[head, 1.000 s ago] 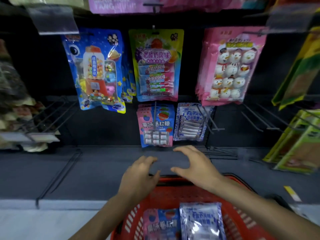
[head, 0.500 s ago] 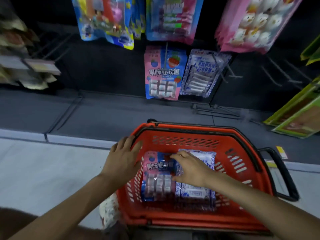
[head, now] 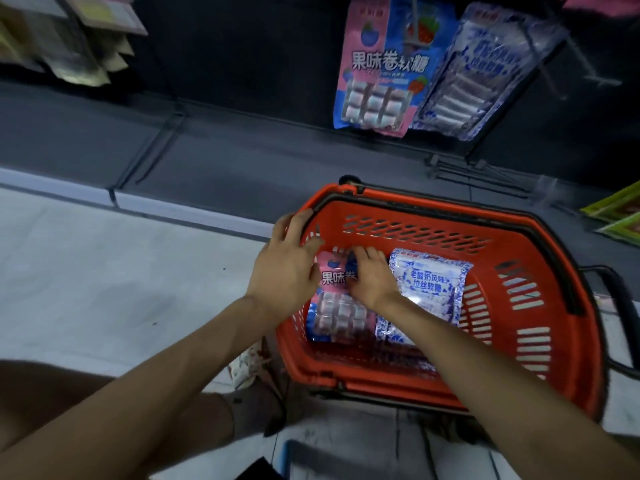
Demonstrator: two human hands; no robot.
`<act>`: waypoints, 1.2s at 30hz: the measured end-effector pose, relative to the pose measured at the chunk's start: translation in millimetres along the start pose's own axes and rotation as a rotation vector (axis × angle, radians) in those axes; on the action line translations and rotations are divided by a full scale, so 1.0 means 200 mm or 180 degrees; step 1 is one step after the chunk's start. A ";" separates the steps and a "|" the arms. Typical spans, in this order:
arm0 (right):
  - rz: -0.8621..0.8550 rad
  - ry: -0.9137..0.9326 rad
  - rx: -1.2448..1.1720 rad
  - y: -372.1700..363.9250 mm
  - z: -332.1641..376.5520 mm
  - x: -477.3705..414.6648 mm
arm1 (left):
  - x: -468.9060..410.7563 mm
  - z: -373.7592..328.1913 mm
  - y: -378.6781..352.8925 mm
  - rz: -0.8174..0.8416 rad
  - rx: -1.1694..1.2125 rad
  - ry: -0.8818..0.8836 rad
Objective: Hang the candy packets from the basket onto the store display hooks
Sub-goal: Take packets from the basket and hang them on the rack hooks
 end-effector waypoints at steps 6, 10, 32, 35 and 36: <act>0.0038 0.0144 0.0775 -0.06 -0.04 0.01 | 0.01 0.00 0.00 -0.0047 0.0012 0.0101; -0.0243 0.0376 0.0941 0.00 -0.05 0.01 | 0.00 0.00 0.00 -0.0047 -0.0010 0.0146; -0.0731 0.0946 -0.0036 0.36 0.11 0.26 | 0.00 -0.05 0.03 -0.0149 0.0076 0.0092; -0.0920 0.1224 -0.0108 0.48 0.17 0.35 | 0.00 -0.06 0.08 -0.0420 0.0067 0.0100; -0.0982 0.1294 -0.0128 0.53 0.20 0.37 | 0.01 -0.06 0.09 -0.0496 0.0067 0.0063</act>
Point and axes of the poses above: each hand's wrist, its own x-axis away from the middle knuckle, its own y-axis out of the back of the hand, z = x × y, the point moved 3 cm from there along -x, towards the middle knuckle, and after that the axes turned 10 degrees about -x, right-handed, at the moved point
